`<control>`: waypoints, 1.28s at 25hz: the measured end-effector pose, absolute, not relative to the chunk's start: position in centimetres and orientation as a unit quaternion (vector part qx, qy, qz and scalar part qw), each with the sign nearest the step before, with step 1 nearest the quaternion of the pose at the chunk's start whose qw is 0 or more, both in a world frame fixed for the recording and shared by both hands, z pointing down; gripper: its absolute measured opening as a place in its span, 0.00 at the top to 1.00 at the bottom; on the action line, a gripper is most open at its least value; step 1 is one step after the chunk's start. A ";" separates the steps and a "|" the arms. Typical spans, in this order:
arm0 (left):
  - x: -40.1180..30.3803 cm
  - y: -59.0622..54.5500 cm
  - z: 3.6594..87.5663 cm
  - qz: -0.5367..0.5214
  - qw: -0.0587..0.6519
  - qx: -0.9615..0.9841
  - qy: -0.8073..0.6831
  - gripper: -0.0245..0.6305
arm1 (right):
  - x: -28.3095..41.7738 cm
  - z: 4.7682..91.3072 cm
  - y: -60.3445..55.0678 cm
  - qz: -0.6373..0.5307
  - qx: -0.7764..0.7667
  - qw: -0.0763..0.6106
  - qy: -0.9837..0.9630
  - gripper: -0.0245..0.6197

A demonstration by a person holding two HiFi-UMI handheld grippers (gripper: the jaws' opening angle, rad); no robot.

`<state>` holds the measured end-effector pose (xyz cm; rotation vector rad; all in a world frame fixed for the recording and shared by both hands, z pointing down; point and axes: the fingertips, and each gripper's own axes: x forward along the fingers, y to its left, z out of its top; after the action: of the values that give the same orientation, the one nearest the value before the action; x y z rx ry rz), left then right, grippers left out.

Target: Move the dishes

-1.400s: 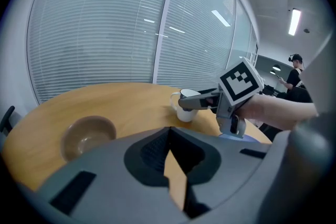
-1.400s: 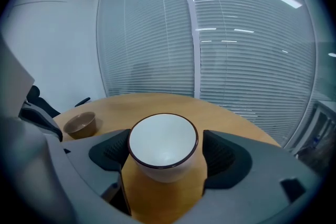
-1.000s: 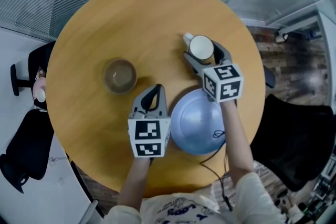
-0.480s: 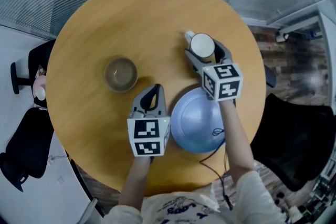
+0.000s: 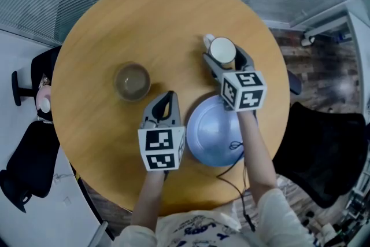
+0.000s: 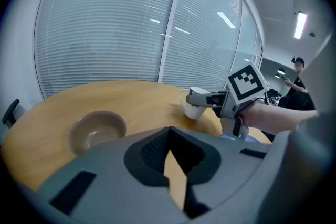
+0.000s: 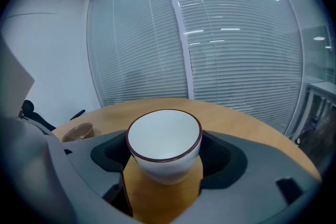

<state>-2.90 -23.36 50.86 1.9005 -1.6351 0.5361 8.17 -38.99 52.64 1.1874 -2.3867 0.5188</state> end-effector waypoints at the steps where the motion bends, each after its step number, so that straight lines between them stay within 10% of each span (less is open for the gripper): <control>1: -2.9 -23.3 50.7 0.200 0.284 0.711 -0.611 0.96 | 8.3 52.2 -38.9 0.186 0.433 0.206 -0.858 0.35; 32: -3.4 -18.9 48.5 0.191 0.286 0.736 -0.584 0.96 | 13.5 52.6 -31.7 0.277 0.650 0.150 -0.691 0.36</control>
<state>-3.38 -18.86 48.51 1.9664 -1.5606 0.5101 13.48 -31.75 52.61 1.8676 -1.9857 0.7949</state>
